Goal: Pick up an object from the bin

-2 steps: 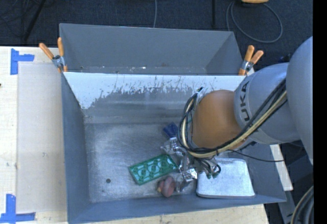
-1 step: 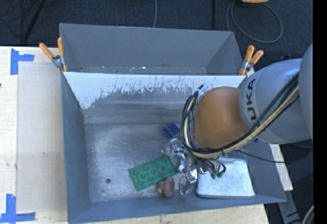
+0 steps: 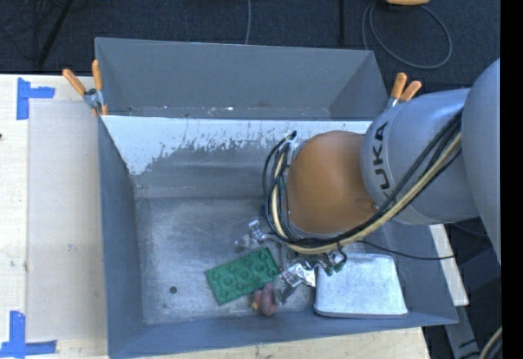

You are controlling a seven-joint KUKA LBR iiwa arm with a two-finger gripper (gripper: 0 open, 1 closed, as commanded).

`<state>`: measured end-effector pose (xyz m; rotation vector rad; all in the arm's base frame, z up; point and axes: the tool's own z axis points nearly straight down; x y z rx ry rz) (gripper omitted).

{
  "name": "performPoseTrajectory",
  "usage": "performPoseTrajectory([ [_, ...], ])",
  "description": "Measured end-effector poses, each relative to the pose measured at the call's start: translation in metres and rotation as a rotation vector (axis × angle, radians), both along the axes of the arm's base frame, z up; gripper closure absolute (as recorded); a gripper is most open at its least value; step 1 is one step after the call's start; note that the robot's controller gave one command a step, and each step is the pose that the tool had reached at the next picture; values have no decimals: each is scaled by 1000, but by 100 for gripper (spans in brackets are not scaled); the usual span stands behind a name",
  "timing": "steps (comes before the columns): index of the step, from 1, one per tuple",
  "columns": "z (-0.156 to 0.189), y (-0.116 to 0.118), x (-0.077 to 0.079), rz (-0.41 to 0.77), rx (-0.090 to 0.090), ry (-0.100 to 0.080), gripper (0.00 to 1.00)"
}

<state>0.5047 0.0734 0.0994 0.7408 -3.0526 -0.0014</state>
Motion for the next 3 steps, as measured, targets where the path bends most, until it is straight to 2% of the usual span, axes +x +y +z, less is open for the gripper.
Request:
performPoseTrajectory([
  [1, -27, 10, 17, 120, -3, 23, 0],
  [2, -25, 10, 15, 118, -4, 19, 0],
  [3, -24, 10, 16, 119, -2, 15, 100],
])
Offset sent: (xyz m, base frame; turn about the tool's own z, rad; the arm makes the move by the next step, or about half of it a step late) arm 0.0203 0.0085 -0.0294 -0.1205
